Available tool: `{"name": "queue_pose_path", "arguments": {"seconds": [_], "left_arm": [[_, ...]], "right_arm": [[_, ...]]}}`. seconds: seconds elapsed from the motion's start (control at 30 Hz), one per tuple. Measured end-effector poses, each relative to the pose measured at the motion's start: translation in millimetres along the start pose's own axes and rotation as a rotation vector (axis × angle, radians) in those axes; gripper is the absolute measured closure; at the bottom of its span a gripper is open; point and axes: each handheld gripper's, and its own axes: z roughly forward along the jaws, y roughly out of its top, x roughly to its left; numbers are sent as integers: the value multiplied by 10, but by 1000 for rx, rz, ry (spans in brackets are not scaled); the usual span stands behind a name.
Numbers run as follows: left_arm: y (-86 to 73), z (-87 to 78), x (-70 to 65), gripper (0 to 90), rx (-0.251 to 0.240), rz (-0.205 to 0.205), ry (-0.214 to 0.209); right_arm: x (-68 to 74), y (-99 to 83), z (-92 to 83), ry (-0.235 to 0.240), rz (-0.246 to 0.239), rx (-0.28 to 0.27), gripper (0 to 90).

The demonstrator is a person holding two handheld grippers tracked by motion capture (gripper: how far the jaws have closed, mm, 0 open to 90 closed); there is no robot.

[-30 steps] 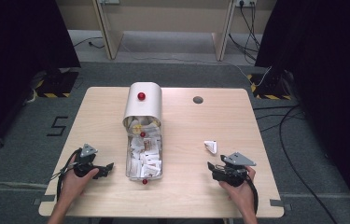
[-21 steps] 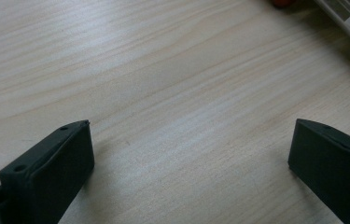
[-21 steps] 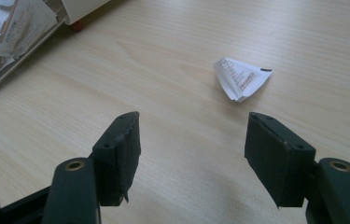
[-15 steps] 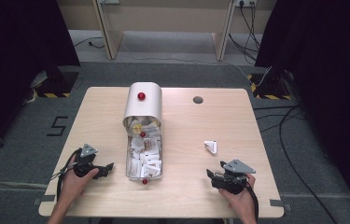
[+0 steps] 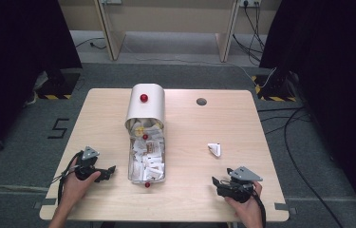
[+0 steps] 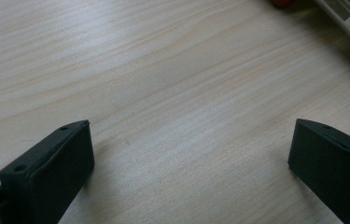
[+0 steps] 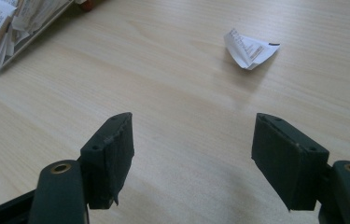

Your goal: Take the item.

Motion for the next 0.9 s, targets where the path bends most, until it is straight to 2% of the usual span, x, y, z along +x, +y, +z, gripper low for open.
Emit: {"name": "queue_pose_path", "arguments": {"seconds": [0.23, 0.27, 0.37, 0.43, 0.8, 0.9], "left_arm": [[0, 0, -1, 0, 0, -1, 0], [0, 0, 0, 0, 0, 0, 0], [0, 0, 0, 0, 0, 0, 0], [0, 1, 1, 0, 0, 0, -1], [0, 0, 1, 0, 0, 0, 0], [0, 1, 1, 0, -1, 0, -1]], "right_arm": [[49, -66, 7, 10, -7, 40, 272], [60, -87, 11, 11, -8, 59, 258], [63, -94, -2, 6, -13, 59, 222], [56, -110, -23, 4, -15, 77, 188], [12, -208, -109, -14, -21, 125, 163], [7, -241, -125, -16, -28, 116, 158]]}}
